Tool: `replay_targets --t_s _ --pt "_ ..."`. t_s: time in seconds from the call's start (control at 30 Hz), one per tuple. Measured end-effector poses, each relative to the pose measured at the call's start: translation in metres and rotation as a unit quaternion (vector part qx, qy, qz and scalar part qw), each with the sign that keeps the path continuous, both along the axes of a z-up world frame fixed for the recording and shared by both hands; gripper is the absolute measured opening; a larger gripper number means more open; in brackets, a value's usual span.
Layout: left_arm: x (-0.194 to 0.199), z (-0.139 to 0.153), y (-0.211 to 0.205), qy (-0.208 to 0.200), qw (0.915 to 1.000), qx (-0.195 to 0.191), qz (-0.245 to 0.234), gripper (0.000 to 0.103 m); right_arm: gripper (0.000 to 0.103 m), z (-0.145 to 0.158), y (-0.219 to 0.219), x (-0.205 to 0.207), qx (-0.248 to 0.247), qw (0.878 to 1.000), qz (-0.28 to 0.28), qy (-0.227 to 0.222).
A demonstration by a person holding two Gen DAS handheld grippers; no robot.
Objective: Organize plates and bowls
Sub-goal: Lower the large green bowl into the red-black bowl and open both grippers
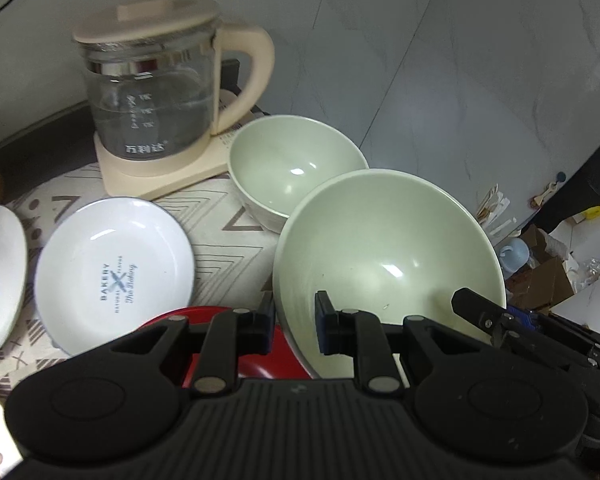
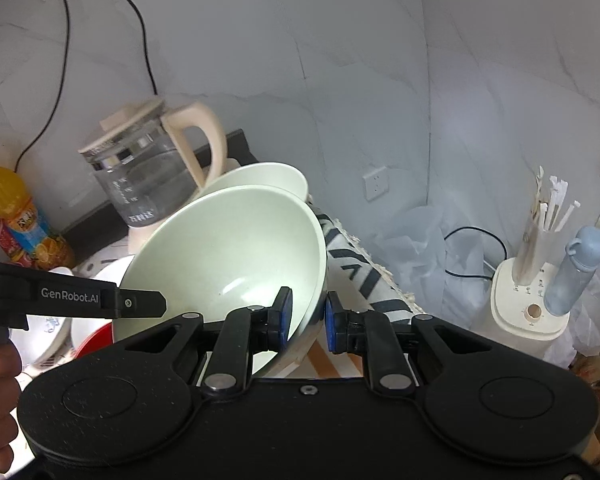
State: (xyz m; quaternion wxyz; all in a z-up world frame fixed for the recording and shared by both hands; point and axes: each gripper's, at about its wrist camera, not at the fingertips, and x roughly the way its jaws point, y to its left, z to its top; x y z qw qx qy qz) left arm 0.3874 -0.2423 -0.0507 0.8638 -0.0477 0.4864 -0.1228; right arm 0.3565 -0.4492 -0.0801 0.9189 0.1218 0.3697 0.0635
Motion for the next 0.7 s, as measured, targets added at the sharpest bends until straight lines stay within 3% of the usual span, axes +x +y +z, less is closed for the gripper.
replay_targets --t_s 0.43,0.7 --pt "-0.034 0.024 0.041 -0.020 0.9996 -0.006 0.020 0.018 0.017 0.022 0.030 -0.026 0.005 1.000 0.017 -0.025" --pt "-0.052 0.020 0.071 -0.012 0.9993 -0.007 0.036 0.019 0.018 0.025 0.056 -0.041 -0.001 0.999 0.036 -0.026"
